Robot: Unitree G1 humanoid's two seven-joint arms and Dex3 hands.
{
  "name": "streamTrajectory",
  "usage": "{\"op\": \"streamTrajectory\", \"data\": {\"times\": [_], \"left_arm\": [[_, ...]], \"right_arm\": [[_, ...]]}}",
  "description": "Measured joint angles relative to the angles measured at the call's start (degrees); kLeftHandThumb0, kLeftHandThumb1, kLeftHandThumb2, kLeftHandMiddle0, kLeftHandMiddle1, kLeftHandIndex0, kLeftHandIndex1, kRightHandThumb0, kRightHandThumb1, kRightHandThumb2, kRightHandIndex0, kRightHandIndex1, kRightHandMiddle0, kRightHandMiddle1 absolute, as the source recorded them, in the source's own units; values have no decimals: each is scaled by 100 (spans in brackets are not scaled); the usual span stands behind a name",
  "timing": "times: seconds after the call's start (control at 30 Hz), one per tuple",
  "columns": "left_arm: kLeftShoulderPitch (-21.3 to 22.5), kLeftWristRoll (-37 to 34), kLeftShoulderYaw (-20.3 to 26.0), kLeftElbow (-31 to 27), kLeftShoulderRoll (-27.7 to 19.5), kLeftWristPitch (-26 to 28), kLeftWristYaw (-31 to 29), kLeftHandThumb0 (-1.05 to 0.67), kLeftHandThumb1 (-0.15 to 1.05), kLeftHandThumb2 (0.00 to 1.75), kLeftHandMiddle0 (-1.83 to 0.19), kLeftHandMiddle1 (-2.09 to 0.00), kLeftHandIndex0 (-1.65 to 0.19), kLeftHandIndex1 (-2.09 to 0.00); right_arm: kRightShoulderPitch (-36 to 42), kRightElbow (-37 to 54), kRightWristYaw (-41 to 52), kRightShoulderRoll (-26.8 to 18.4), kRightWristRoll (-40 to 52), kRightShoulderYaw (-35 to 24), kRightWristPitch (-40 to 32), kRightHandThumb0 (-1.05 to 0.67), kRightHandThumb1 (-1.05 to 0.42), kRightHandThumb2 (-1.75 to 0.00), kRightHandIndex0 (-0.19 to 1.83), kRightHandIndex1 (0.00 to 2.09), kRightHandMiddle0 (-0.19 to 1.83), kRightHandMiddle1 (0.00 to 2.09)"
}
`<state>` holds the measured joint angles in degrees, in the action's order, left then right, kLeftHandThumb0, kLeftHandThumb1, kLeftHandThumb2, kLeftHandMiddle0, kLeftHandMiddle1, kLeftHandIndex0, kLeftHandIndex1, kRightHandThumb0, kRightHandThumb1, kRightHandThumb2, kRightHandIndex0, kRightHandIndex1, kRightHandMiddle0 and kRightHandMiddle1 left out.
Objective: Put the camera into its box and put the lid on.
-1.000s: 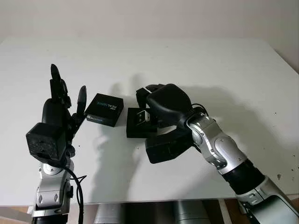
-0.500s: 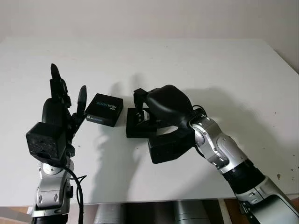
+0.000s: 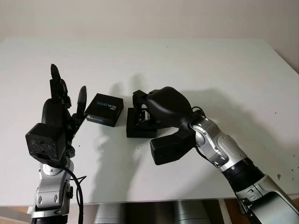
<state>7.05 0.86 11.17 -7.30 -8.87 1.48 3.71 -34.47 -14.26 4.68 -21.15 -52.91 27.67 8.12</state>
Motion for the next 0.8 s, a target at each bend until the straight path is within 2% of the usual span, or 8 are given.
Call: {"op": "streamTrajectory", "data": {"times": [0.1, 0.27, 0.47, 0.57, 0.8], "left_arm": [[0, 10, 0, 0, 0, 0, 0, -62, 105, 48, 15, -5, 17, 0], [0, 7, 2, -2, 0, 8, -1, -62, 105, 47, 16, -5, 17, 0], [0, 11, 1, -7, 0, 31, -1, -62, 105, 48, 16, -5, 17, 0], [0, 11, -1, -7, 0, 31, -2, -62, 105, 48, 16, -5, 18, 0], [0, 16, -5, -8, 0, 33, 1, -63, 105, 48, 16, -5, 17, 0]], "right_arm": [[0, 17, -73, -13, -124, 26, -4, -45, -104, -6, 44, 30, 23, 161], [39, 397, 74, -86, -522, 49, -285, -70, -102, -5, 32, 15, 9, 122], [134, 1004, 621, -189, -980, 58, -745, -77, -101, -5, 31, 9, 15, 94], [218, 1240, 815, -209, -1059, 57, -870, -78, -101, -5, 32, 7, 18, 87], [366, 1546, 1010, -209, -1230, 54, -1039, -79, -101, -5, 32, 6, 20, 88]]}}
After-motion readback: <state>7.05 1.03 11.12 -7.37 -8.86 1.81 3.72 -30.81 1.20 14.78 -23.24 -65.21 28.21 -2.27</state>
